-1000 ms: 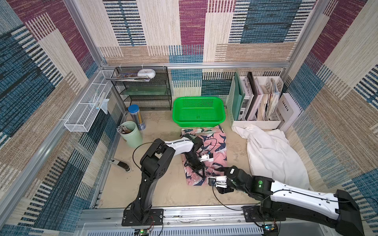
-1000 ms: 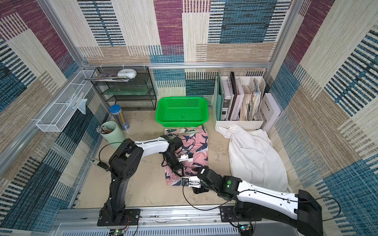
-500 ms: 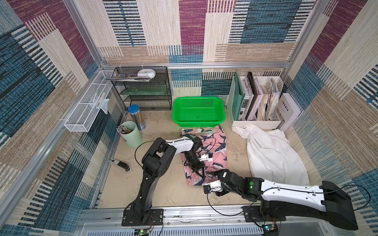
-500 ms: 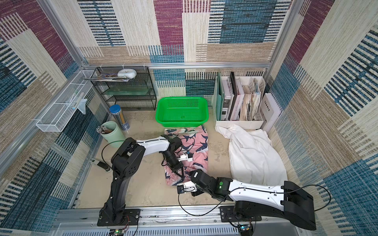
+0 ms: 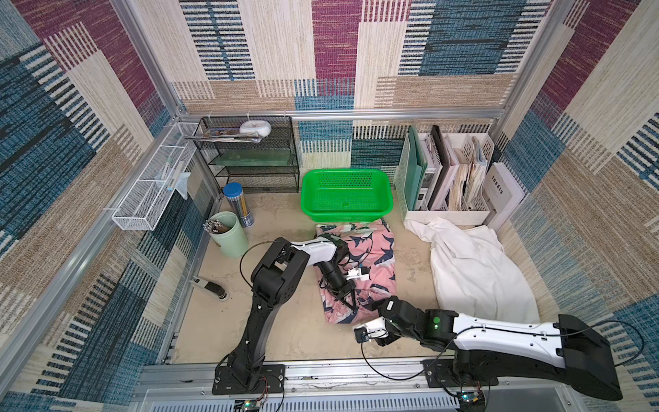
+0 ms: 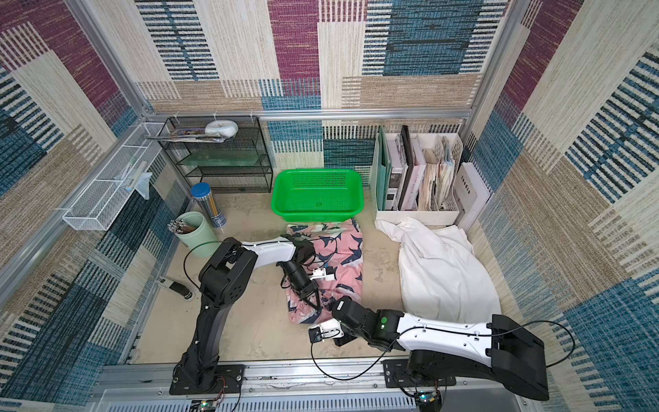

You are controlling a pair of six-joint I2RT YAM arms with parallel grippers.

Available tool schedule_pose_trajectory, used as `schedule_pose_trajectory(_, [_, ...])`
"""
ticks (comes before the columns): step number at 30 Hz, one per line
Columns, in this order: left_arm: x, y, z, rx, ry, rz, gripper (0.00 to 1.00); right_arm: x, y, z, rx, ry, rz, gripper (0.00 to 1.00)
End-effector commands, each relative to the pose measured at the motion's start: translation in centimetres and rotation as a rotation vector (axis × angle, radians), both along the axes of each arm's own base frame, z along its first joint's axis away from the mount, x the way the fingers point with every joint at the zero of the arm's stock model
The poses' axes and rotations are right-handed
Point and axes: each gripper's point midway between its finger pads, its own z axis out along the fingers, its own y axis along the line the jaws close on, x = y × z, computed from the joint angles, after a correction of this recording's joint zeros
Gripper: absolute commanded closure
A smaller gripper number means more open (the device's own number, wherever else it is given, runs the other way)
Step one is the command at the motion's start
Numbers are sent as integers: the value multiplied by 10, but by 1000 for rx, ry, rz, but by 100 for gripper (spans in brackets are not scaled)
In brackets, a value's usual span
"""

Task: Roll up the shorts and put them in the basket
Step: Roll the shorts at the center of the board.

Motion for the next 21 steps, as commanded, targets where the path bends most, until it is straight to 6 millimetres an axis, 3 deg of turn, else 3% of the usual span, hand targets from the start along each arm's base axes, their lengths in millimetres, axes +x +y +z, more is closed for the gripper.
schedule_pose_trajectory(1, [1, 5, -8, 29, -23, -17, 100, 6, -6, -8, -29, -32, -21, 24])
schedule_pose_trajectory(12, [1, 5, -5, 25, -33, -26, 100, 41, -9, -8, 2, -62, -120, 20])
schedule_pose_trajectory(16, [0, 4, -4, 17, -29, -25, 100, 40, -7, -17, -27, -25, -107, 26])
schedule_pose_trajectory(21, [0, 5, -5, 16, -35, -30, 100, 37, -4, -29, -53, 8, -82, 26])
